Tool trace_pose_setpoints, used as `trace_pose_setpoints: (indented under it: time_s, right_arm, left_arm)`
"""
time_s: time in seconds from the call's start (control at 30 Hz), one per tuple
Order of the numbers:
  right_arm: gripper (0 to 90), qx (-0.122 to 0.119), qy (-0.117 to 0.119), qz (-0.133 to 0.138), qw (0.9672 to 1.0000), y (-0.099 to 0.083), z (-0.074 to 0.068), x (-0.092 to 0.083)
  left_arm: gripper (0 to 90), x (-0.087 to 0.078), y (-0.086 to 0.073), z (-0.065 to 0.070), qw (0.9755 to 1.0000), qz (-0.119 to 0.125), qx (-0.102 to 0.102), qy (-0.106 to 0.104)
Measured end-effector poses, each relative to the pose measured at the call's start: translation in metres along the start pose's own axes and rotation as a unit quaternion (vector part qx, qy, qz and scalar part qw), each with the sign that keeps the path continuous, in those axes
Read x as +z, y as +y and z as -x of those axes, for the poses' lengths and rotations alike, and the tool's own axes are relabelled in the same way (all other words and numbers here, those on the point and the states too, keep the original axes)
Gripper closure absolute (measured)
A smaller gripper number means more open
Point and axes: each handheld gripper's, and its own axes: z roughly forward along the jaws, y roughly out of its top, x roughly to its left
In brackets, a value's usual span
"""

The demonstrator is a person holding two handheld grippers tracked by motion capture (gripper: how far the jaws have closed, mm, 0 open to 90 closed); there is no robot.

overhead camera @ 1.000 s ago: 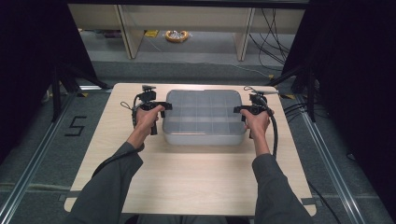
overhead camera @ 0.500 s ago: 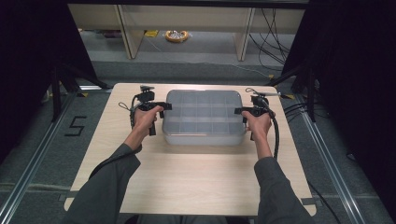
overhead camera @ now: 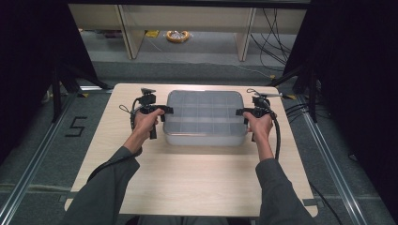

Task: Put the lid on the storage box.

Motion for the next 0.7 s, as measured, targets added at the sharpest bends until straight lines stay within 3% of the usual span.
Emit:
trace_pose_setpoints:
  time_s: [0.03,0.1,0.13,0.2,0.23,0.27,0.3,0.4,0.5,0.53,0.63,0.7]
  right_arm:
    - [47.1,0.0,0.0,0.0,1.0,0.0,0.0,0.0]
    - [47.1,0.031,0.03,0.006,0.999,0.0018,-0.0011,0.002]
    - [46.8,0.003,0.011,0.003,0.9999,0.0032,0.001,0.0024]
    - [45.5,-0.007,0.006,0.012,0.9999,0.0044,0.0001,0.0052]
    - [45.5,-0.007,0.006,0.012,0.9999,0.0044,0.0001,0.0052]
    - [45.5,0.008,-0.001,0.002,1.0,0.005,-0.0037,0.004]
    - [45.5,0.011,0.006,0.007,0.9999,0.005,-0.0036,0.0045]
    - [45.5,-0.016,0.008,0.021,0.9996,0.004,0.0004,0.0065]
    - [45.7,-0.009,0.014,0.017,0.9997,0.0043,-0.0008,0.0062]
    - [45.3,-0.022,0.004,0.016,0.9996,0.0044,-0.0003,0.0064]
    - [45.4,0.009,0.014,0.012,0.9998,0.0043,-0.0027,0.0069]
    - [43.4,-0.005,0.008,0.012,0.9999,0.0039,-0.0026,0.0075]
  left_arm:
    - [52.6,0.0,0.0,0.0,1.0,0.0,0.0,0.0]
    - [52.4,0.0018,0.0014,0.0009,1.0,0.001,-0.002,0.003]
    - [52.4,0.0027,0.0018,0.0007,1.0,0.003,-0.004,0.005]
    - [52.2,0.0031,0.0023,0.0006,1.0,0.003,-0.004,0.006]
    - [52.2,0.0035,0.0028,0.0005,1.0,0.003,-0.003,0.005]
    - [51.3,0.0045,0.003,0.0002,1.0,0.001,0.002,0.004]
    - [50.3,0.0046,0.0027,0.0002,1.0,-0.001,0.007,0.004]
    - [50.8,0.003,0.0027,-0.0013,1.0,-0.002,0.002,0.0]
    - [51.6,0.0023,0.0026,-0.0026,1.0,0.001,0.001,0.0]
    - [51.4,0.0022,0.0027,-0.0025,1.0,0.0,0.002,0.0]
    - [50.8,0.0024,0.0028,-0.002,1.0,0.001,0.002,0.001]
    - [50.2,0.0026,0.0042,-0.0017,1.0,-0.001,-0.003,0.001]
